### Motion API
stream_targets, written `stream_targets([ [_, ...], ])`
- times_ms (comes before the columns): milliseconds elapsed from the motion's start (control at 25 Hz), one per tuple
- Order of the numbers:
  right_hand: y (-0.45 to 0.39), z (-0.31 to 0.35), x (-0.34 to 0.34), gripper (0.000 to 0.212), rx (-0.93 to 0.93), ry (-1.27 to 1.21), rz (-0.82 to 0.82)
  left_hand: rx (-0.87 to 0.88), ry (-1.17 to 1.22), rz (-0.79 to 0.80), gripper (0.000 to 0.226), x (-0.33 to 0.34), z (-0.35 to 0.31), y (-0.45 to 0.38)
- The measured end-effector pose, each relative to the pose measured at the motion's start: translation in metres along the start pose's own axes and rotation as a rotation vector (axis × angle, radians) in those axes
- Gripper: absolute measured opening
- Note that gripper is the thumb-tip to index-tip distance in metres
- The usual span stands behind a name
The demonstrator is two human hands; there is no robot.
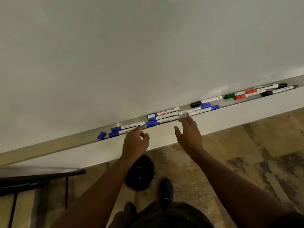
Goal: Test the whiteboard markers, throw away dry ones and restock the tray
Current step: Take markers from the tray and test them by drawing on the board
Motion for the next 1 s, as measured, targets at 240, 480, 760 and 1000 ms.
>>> stream_targets([
  [240,-0.017,0.0,-0.001,0.041,0.092,-0.006,0.0,-0.242,0.11,0.08,0.035,0.015,-0.013,-0.015],
  [480,-0.028,0.002,0.002,0.041,0.111,0.027,0.069,-0.288,0.167,0.074,0.036,0.02,-0.009,-0.015],
  [760,-0.024,0.01,-0.004,0.043,0.12,-0.201,0.104,-0.338,0.407,-0.214,0.015,0.014,-0.018,-0.003],
  [1000,0.0,0.041,-0.026,0.022,-0.077,-0.231,0.353,-0.468,0.719,-0.253,0.01,-0.018,-0.017,0.009],
])
Point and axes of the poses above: each hand's wrist, its own y-axis away from the middle knuckle, its own x-axis out of the palm, z = x × y, the point moved 2 cm from there along -y, towards the middle knuckle, and after that the axes turned 7 degrees about -z, right-handed, at the moved point
